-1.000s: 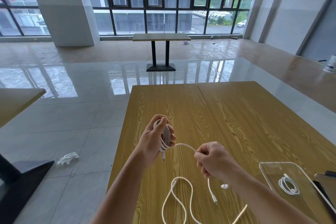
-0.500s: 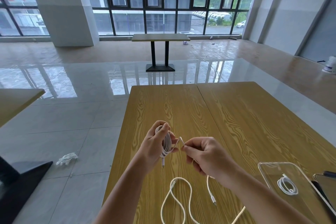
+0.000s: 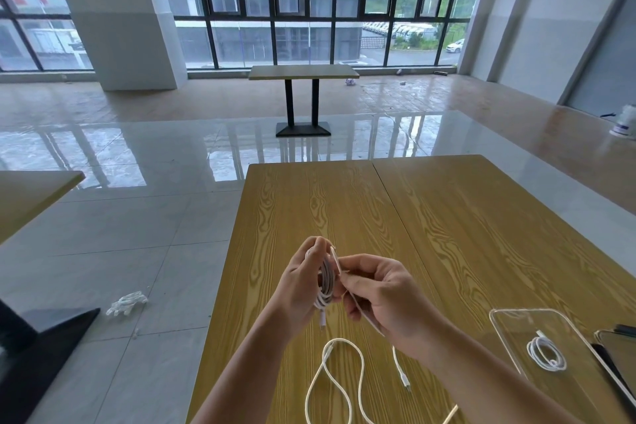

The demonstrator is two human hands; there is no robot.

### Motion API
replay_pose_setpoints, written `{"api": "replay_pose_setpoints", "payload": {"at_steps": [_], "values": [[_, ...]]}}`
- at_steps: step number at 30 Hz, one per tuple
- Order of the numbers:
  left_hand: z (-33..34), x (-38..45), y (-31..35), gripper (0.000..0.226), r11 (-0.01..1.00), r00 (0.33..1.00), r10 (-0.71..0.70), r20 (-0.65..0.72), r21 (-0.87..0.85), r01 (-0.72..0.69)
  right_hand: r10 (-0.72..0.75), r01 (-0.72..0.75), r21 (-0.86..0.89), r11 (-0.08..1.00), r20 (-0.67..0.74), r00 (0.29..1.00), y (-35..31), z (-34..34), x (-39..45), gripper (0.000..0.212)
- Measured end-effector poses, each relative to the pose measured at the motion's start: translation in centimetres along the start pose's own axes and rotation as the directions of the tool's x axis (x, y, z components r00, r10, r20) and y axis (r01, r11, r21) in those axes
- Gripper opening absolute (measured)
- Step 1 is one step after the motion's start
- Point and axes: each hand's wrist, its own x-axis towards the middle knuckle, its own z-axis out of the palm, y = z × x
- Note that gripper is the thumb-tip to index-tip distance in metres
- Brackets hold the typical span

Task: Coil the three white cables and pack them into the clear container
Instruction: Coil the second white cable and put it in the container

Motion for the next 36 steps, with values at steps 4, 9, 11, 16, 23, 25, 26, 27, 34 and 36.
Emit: {"api": "replay_pose_setpoints", "payload": {"at_steps": [4, 9, 11, 16, 23, 25, 26, 27, 34, 36], "values": [[0.1, -0.1, -0.1, 0.036, 0.999, 1.0, 0.006, -0.017, -0.039, -0.006, -0.014, 0.007, -0.088, 0.996, -0.081, 0.997, 0.7, 0.2, 0.1, 0.007], [0.1, 0.0, -0.4, 0.046, 0.998, 1.0, -0.014, 0.003, -0.059, 0.014, -0.029, -0.003, -0.256, 0.967, -0.121, 0.992, 0.9, 0.8, 0.2, 0.005], [0.3, -0.1, -0.5, 0.039, 1.0, 1.0, 0.004, 0.029, -0.022, -0.003, -0.039, -0.004, -0.323, 0.946, -0.127, 0.991, 0.9, 1.0, 0.2, 0.008], [0.4, 0.0, -0.5, 0.011, 0.999, 0.999, 0.028, -0.03, -0.033, -0.029, -0.058, 0.033, -0.407, 0.913, -0.048, 0.997, 0.6, 1.1, 0.0, 0.015], [-1.3, 0.7, -0.1, 0.014, 0.979, 0.963, -0.029, -0.268, -0.201, -0.026, 0.083, 0.002, -0.53, 0.848, 0.135, 0.987, 0.6, -0.2, -1.4, 0.012], [-1.4, 0.6, 0.1, 0.013, 0.977, 0.962, -0.04, -0.27, -0.213, -0.019, 0.111, -0.014, -0.56, 0.828, 0.14, 0.984, 0.6, -0.9, -1.6, 0.013], [-1.3, 0.4, 0.2, 0.014, 0.976, 0.965, -0.046, -0.259, -0.217, -0.012, 0.122, -0.021, -0.579, 0.815, 0.136, 0.983, 0.6, -1.2, -1.6, 0.013], [-1.1, 0.3, 0.2, 0.014, 0.974, 0.969, -0.05, -0.243, -0.225, -0.006, 0.135, -0.031, -0.602, 0.798, 0.13, 0.982, 0.6, -1.6, -1.5, 0.013], [-0.2, -0.5, 0.9, 0.009, 0.92, 0.986, -0.065, -0.156, -0.393, -0.002, 0.222, -0.117, -0.623, 0.774, 0.094, 0.97, 1.4, -4.2, -1.6, 0.018], [0.1, -0.7, 1.0, 0.008, 0.884, 0.989, -0.066, -0.135, -0.468, -0.005, 0.25, -0.178, -0.513, 0.84, 0.075, 0.965, 1.9, -4.9, -1.6, 0.015]]}}
